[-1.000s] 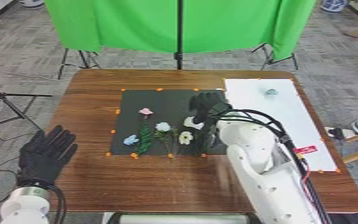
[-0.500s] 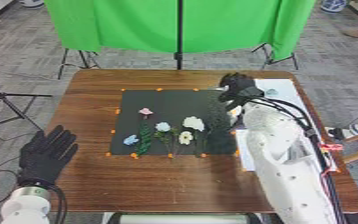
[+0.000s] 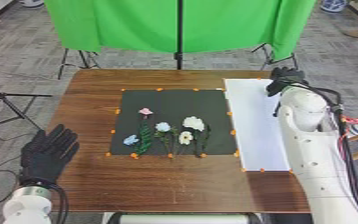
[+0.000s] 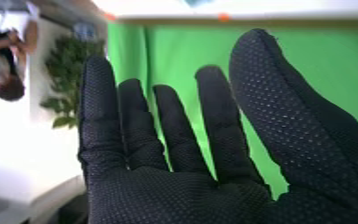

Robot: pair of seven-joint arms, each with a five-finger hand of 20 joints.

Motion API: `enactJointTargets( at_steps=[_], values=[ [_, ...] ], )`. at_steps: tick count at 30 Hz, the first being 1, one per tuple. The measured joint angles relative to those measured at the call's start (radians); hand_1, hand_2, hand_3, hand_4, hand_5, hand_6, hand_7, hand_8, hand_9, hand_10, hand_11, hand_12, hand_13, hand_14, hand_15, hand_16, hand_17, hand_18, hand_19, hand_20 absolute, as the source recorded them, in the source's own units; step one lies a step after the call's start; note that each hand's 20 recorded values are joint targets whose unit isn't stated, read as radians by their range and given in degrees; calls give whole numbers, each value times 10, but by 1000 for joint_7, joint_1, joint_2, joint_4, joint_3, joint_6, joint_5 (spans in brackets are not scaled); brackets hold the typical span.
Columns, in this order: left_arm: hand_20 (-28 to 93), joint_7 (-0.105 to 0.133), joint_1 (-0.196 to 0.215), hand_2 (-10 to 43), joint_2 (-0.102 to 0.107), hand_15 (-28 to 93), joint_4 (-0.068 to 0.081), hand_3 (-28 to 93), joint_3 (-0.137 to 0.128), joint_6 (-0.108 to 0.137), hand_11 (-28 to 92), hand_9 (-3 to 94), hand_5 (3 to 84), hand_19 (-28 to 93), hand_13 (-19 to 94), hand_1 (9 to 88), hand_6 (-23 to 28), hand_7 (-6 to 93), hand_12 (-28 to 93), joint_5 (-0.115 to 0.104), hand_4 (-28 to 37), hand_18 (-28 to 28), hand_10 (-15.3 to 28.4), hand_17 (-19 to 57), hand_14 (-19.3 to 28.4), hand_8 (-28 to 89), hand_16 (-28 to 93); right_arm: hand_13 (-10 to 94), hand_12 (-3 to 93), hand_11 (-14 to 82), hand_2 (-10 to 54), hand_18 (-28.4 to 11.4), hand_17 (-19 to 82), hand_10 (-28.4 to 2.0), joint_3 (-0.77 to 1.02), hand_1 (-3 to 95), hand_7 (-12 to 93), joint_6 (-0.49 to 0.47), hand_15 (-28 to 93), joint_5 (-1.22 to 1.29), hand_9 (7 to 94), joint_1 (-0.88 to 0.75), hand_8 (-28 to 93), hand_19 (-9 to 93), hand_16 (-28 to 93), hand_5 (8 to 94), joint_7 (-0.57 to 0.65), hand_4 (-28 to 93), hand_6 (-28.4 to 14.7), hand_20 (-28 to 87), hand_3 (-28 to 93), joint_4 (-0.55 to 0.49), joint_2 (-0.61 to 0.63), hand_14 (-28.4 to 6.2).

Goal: Arrange flowers

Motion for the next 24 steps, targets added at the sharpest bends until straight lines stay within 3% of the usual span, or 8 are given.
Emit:
enactJointTargets(
  at_steps=[4,7,12,14,17,20,24],
  values=[
    [177,0,-5,132,0,446,0,733,7,-9,227,409,472,358,300,303,104,135,130,1,-282,152,151,-50,156,-88,-66,270,109,81,-95,-209,216,-139,22,529,174,-63,245,-3,290,35,-135,471,131,355,-12,-283,-32,162,807,77,-8,-162],
    [177,2,-5,130,0,446,0,739,9,-9,227,408,472,356,299,300,104,135,130,0,-279,151,151,-49,157,-88,-65,295,106,87,-95,-204,224,-138,46,533,194,-88,253,-1,297,39,-142,471,140,400,-35,-283,-24,169,800,103,-22,-154],
    [177,13,-4,129,-1,445,0,738,14,-17,226,408,471,354,300,300,102,136,130,-7,-281,151,151,-47,157,-88,-65,465,172,207,-95,-187,243,-130,48,536,260,-163,434,-1,491,40,-162,612,181,501,-57,-283,-9,237,775,100,-33,-115],
    [178,14,-4,130,-1,444,0,738,14,-18,226,409,471,355,301,298,102,136,131,-8,-281,151,152,-47,156,-88,-65,509,216,248,-95,-185,251,-121,45,557,284,-158,444,-1,551,39,-139,639,266,548,-57,-283,-7,255,725,88,-34,-93],
    [178,14,-3,131,-1,443,0,738,13,-18,226,409,471,353,301,298,102,136,131,-8,-282,151,152,-46,156,-88,-65,572,402,169,-95,-184,266,-103,33,583,418,-113,446,-1,691,29,-44,663,351,608,-57,-283,-5,282,668,81,-33,-72],
    [178,12,-3,132,-2,444,0,736,13,-18,226,409,471,353,301,299,102,136,131,-8,-282,151,151,-47,157,-88,-64,600,443,170,-95,-188,281,-101,18,584,480,-48,461,-1,741,-3,9,688,378,646,-59,-283,-1,298,666,64,-30,-72],
    [179,8,-4,132,-2,445,0,736,13,-18,226,409,472,353,301,299,103,135,131,-7,-283,151,151,-47,157,-88,-64,624,502,231,-95,-204,295,-90,-19,591,486,-32,575,1,752,-64,34,749,415,662,-61,-283,-3,341,672,-6,-8,-87]
  ],
)
